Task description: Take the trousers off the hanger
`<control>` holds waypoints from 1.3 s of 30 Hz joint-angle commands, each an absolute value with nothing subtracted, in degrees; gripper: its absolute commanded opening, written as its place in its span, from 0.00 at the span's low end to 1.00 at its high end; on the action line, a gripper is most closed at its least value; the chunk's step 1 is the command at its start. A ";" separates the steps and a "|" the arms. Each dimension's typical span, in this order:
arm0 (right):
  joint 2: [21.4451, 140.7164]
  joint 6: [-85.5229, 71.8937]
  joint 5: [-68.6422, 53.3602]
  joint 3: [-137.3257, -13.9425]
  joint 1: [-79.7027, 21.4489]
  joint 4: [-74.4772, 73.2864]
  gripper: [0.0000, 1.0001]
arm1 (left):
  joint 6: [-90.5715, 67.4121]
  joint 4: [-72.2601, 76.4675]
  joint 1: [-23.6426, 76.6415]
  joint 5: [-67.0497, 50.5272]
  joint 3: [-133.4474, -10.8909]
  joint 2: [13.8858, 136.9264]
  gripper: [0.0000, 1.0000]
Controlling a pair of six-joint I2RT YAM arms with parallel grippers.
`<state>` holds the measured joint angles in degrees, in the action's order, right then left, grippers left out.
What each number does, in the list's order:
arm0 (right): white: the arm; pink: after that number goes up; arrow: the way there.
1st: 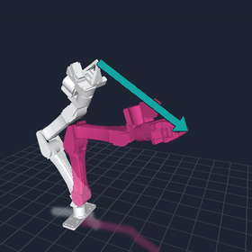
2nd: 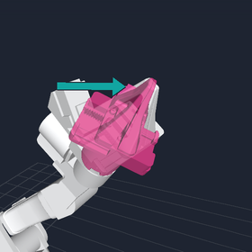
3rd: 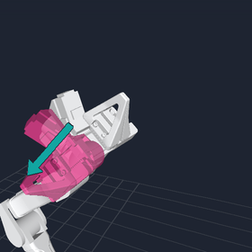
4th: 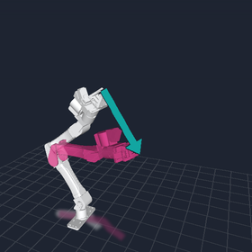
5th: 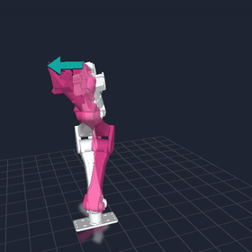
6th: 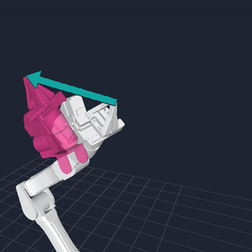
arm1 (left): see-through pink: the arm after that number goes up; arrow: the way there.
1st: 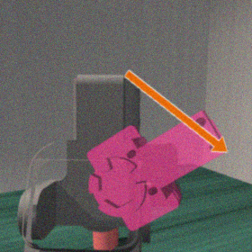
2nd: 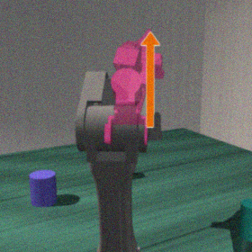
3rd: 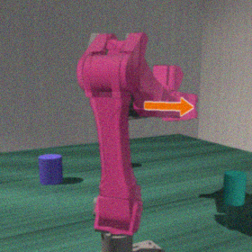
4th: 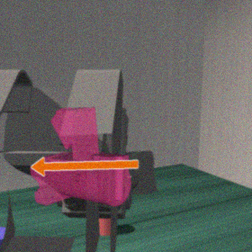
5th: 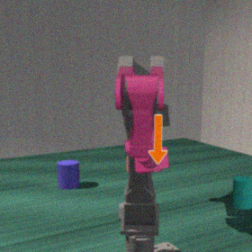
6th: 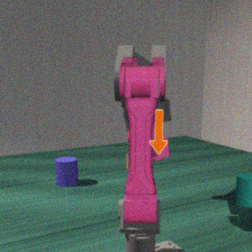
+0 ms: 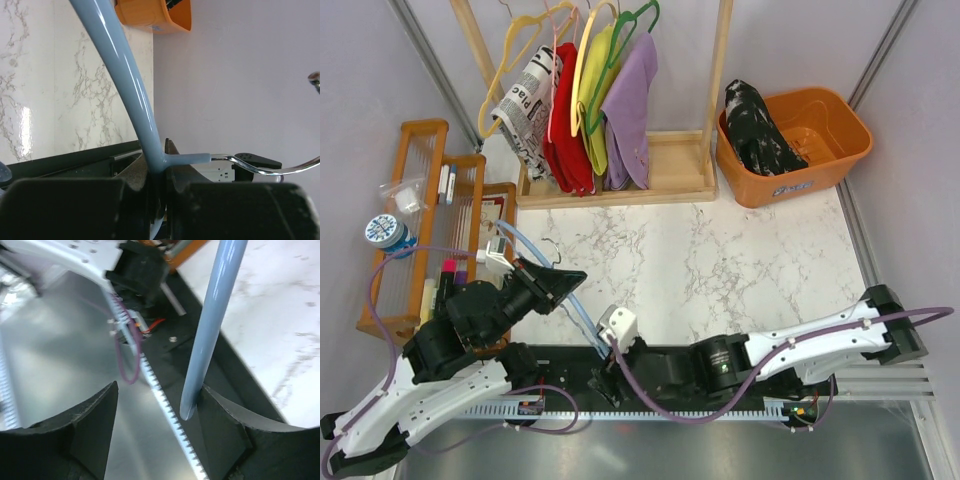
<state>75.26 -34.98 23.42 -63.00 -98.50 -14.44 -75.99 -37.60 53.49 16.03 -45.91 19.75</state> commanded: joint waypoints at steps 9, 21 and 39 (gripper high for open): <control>82.70 -33.40 54.75 -69.44 -103.36 -24.43 0.54 | -82.79 -34.54 53.70 17.14 -46.32 19.95 0.02; 84.90 -29.44 55.63 -69.70 -103.36 -19.34 0.42 | -82.62 -34.54 53.70 16.79 -45.79 20.74 0.02; 83.77 -34.80 52.38 -69.96 -103.18 -16.79 0.00 | -75.41 -34.28 53.70 16.35 -45.71 19.87 0.60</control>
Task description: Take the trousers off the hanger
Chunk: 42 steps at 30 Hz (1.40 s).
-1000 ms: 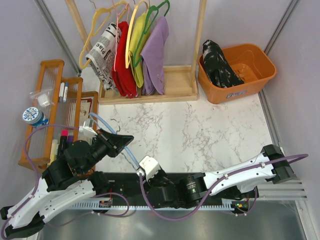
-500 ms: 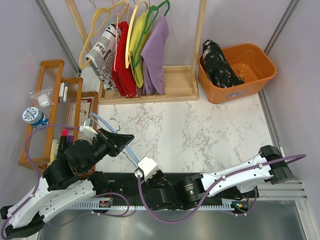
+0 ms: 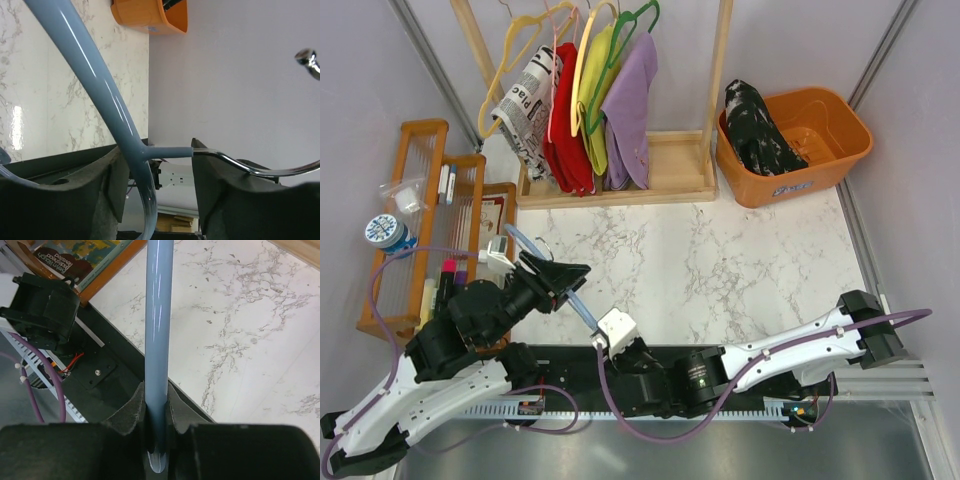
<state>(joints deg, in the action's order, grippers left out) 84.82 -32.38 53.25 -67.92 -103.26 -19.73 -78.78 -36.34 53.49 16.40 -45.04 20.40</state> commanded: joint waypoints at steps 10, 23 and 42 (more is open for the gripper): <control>76.82 -44.73 52.03 -66.80 -98.88 -25.90 0.00 | -71.28 -34.19 53.79 12.75 -43.95 16.44 0.78; 63.99 -44.85 45.53 -58.62 -81.23 -35.07 0.00 | -66.45 -34.54 53.70 11.95 -44.47 14.15 0.69; 77.51 -19.52 30.15 -88.14 -47.29 -37.53 0.00 | -63.90 -34.89 53.79 11.60 -42.98 13.62 0.67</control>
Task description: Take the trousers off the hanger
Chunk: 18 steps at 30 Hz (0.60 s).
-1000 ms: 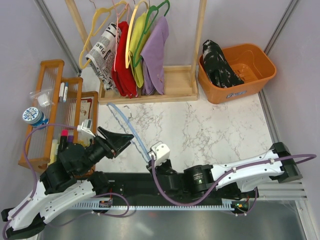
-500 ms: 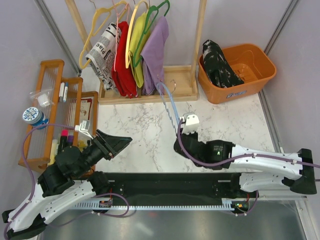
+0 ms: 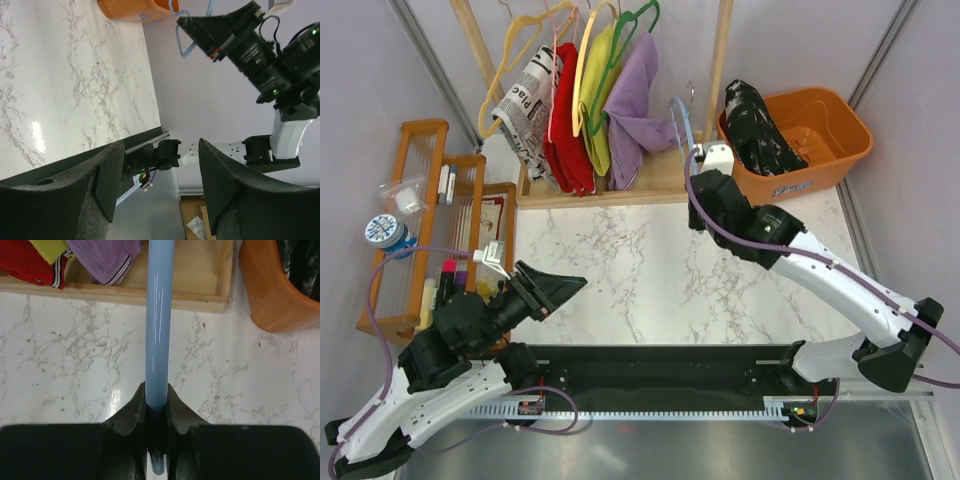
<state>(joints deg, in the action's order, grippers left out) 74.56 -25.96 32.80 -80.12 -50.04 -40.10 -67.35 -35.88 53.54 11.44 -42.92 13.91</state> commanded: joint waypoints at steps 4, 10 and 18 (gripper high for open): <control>81.82 -16.79 26.56 -97.79 -43.51 -37.88 0.00 | -63.11 -34.81 53.79 12.22 -43.24 13.62 0.67; 88.94 -14.41 23.12 -110.19 -39.03 -41.22 0.00 | -62.31 -34.89 53.79 12.48 -43.24 13.10 0.67; 95.79 -12.22 19.78 -124.79 -35.16 -43.50 0.00 | -61.88 -34.80 53.70 13.97 -42.62 11.95 0.67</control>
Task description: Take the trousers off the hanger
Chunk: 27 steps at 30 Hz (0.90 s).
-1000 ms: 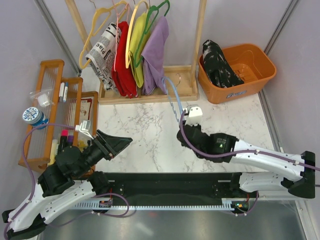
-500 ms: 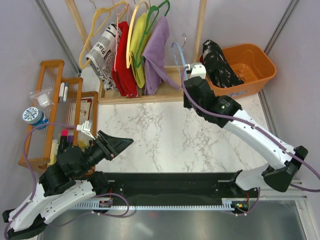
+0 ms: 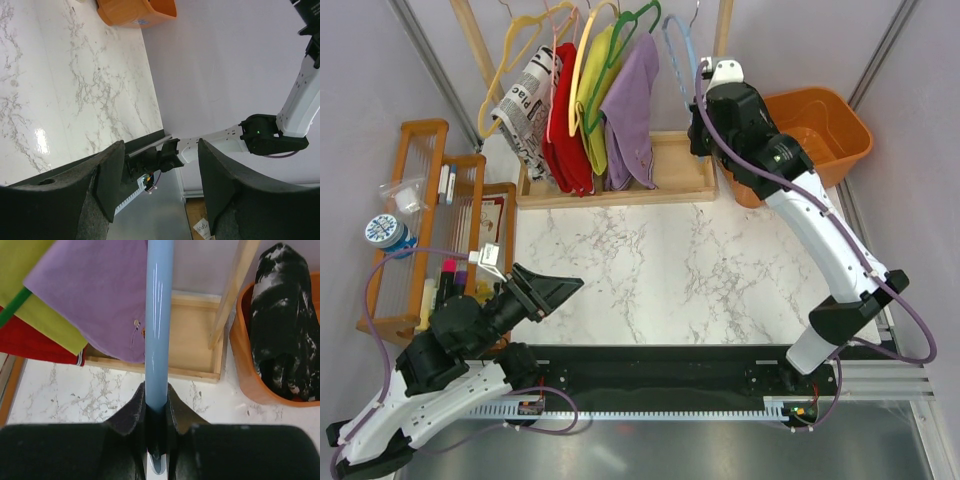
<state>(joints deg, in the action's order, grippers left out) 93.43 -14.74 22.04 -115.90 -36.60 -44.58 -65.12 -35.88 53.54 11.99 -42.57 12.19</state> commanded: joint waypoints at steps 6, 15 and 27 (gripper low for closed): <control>102.47 -13.00 15.56 -137.89 -32.17 -45.88 0.00 | -61.08 -34.80 53.79 14.15 -43.77 12.83 0.66; 104.06 -15.20 11.52 -137.37 -28.57 -45.44 0.00 | -61.08 -34.80 53.79 14.59 -43.77 13.18 0.66; 105.90 -16.61 3.70 -137.11 -23.91 -46.49 0.00 | -61.52 -34.10 53.79 13.71 -43.95 15.29 0.65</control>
<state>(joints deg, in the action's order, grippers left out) 104.99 -15.92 6.52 -135.26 -24.38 -48.56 -63.40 -35.86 53.54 13.34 -42.57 14.39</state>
